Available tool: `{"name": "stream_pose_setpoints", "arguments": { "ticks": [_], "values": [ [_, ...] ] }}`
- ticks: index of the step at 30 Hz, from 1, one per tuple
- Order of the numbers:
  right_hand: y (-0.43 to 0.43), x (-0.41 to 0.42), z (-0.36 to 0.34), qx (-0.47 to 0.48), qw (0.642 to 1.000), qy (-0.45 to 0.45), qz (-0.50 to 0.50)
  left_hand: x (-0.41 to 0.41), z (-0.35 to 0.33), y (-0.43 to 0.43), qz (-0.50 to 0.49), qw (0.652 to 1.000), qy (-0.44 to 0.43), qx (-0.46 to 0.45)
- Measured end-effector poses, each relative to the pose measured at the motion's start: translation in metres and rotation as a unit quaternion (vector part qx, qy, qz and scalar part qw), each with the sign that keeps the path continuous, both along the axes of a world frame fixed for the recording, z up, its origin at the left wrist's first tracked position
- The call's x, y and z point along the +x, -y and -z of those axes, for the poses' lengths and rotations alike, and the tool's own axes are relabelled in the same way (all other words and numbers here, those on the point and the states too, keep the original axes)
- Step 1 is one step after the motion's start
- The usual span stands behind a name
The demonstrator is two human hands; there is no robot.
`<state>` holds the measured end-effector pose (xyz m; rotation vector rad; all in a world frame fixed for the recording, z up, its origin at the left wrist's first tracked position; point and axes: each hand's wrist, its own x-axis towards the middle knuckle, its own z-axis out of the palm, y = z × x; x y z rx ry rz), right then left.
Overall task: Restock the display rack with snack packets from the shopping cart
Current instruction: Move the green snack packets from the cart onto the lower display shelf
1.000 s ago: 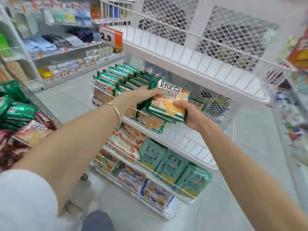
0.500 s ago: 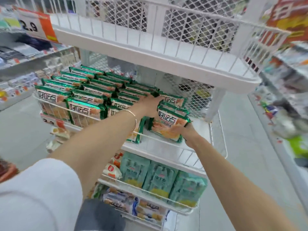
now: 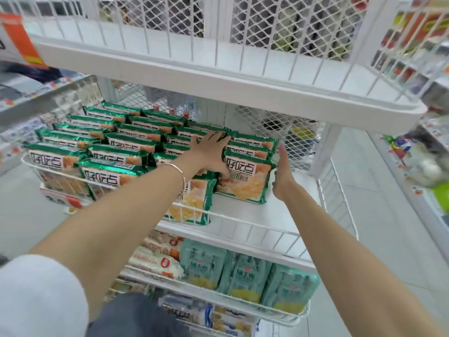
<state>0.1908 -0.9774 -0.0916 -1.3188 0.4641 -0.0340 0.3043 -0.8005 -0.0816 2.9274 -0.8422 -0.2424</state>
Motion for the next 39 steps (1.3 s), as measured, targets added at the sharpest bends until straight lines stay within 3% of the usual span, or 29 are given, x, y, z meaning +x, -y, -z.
{"name": "stream_pose_setpoints", "arguments": {
  "ticks": [2, 5, 7, 8, 9, 10, 11, 12, 13, 14, 15, 19, 21, 23, 25, 27, 29, 32, 36, 39],
  "values": [
    [-0.008, 0.007, 0.007, 0.049, 0.998, 0.017, -0.039, 0.001, 0.003, 0.001, -0.006, 1.000, 0.002, 0.006],
    [0.004, 0.010, 0.012, 0.028, 0.997, 0.015, -0.064, 0.002, 0.005, 0.000, -0.011, 1.000, 0.007, 0.011],
    [0.016, 0.006, 0.010, -0.048, 0.997, 0.018, -0.050, 0.001, 0.005, 0.001, -0.007, 1.000, 0.003, 0.005],
    [0.021, 0.004, 0.011, -0.134, 0.990, 0.036, -0.017, 0.001, 0.005, 0.001, -0.005, 1.000, 0.004, 0.005],
    [0.027, 0.000, 0.016, -0.283, 0.957, 0.069, -0.008, 0.001, 0.005, 0.001, -0.005, 1.000, 0.006, 0.006],
    [0.031, -0.003, 0.021, -0.465, 0.878, 0.108, -0.034, 0.001, 0.005, 0.001, -0.006, 1.000, 0.008, 0.007],
    [0.032, -0.005, 0.027, -0.647, 0.742, 0.148, -0.090, 0.001, 0.005, 0.001, -0.007, 1.000, 0.010, 0.009],
    [0.031, -0.006, 0.031, -0.779, 0.583, 0.182, -0.146, 0.001, 0.005, 0.001, -0.009, 1.000, 0.012, 0.012],
    [0.028, -0.006, 0.034, -0.846, 0.457, 0.192, -0.197, 0.000, 0.006, 0.002, -0.010, 1.000, 0.013, 0.017],
    [0.028, 0.000, 0.040, -0.871, 0.397, 0.180, -0.228, -0.001, 0.006, 0.002, -0.010, 1.000, 0.016, 0.022],
    [0.029, 0.006, 0.046, -0.876, 0.388, 0.161, -0.236, -0.002, 0.006, 0.002, -0.010, 0.999, 0.022, 0.026],
    [0.024, 0.016, 0.046, -0.881, 0.398, 0.103, -0.235, -0.007, 0.003, 0.005, -0.016, 0.999, 0.023, 0.021],
    [0.020, 0.010, 0.038, -0.864, 0.422, 0.107, -0.252, -0.011, -0.004, 0.000, -0.009, 1.000, 0.001, -0.004],
    [0.014, 0.001, 0.024, -0.823, 0.487, 0.134, -0.257, -0.020, -0.018, -0.018, -0.005, 0.999, -0.007, -0.048],
    [0.008, -0.009, 0.012, -0.772, 0.578, 0.163, -0.207, -0.038, -0.037, -0.046, -0.036, 0.993, -0.002, -0.109],
    [-0.003, -0.018, -0.001, -0.742, 0.634, 0.149, -0.157, -0.061, -0.053, -0.087, -0.093, 0.980, 0.034, -0.170],
    [-0.023, -0.020, -0.015, -0.743, 0.640, 0.119, -0.155, -0.087, -0.065, -0.135, -0.166, 0.960, 0.081, -0.212],
    [-0.075, -0.016, -0.034, -0.726, 0.645, 0.129, -0.200, -0.128, -0.070, -0.209, -0.276, 0.936, 0.088, -0.201],
    [-0.176, -0.025, -0.052, -0.638, 0.706, 0.183, -0.248, -0.180, -0.062, -0.299, -0.388, 0.897, 0.051, -0.205],
    [-0.252, -0.036, -0.048, -0.622, 0.684, 0.224, -0.308, -0.212, -0.043, -0.370, -0.463, 0.856, 0.004, -0.229]
  ]
}}
